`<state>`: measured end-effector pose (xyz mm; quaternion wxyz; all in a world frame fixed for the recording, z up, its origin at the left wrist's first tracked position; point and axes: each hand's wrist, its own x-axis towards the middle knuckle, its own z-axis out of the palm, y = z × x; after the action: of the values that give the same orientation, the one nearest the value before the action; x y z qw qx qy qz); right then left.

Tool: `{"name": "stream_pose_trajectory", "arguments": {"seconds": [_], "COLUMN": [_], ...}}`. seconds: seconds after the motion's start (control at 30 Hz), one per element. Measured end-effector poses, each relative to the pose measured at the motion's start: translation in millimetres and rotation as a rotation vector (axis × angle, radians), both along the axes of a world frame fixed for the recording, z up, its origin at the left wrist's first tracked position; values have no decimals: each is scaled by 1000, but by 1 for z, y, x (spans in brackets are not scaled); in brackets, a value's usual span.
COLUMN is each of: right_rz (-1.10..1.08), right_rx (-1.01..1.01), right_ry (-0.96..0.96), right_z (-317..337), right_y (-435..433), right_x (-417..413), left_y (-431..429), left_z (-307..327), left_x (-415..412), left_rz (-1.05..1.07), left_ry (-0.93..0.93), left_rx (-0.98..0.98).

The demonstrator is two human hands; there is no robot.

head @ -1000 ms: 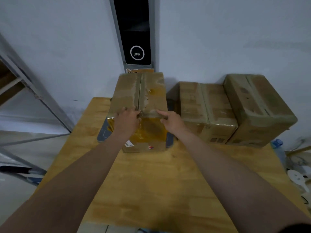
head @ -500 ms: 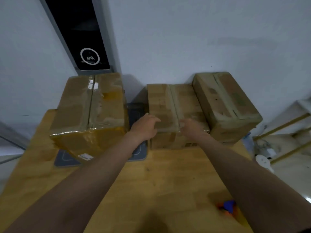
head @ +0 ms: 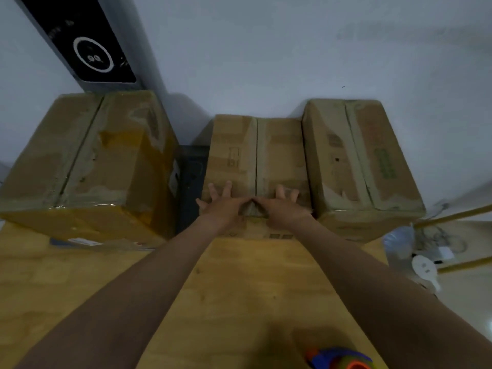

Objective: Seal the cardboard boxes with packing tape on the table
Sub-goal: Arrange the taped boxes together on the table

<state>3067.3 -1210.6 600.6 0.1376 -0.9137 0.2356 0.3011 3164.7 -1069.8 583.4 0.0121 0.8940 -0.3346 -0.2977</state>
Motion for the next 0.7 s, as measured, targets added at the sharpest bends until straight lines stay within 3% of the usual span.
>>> {"name": "stream_pose_trajectory", "arguments": {"seconds": [0.23, 0.3, 0.37, 0.43, 0.57, 0.7], "right_rz": [113, 77, -9, -118, -390, -403], "right_rx": [13, 6, -128, -285, -255, -216], "right_ry": [11, -154, -361, -441, -309, -260], "right_z": [2, 18, 32, 43, 51, 37], "right_y": [-24, -34, -48, -65, -98, -109], "right_x": [7, 4, -4, -13, -36, -57], "left_y": [-10, -21, -35, -47, -66, -80], "left_z": [2, 10, 12, 7, 3, -7], "left_x": [7, 6, 6, 7, -3, -6], "left_rz": [-23, -9, 14, -18, -37, -77], "left_ry": [-25, -14, 15, 18, 32, -11], "left_rx": [85, 132, 149, 125, 83, 65]}}
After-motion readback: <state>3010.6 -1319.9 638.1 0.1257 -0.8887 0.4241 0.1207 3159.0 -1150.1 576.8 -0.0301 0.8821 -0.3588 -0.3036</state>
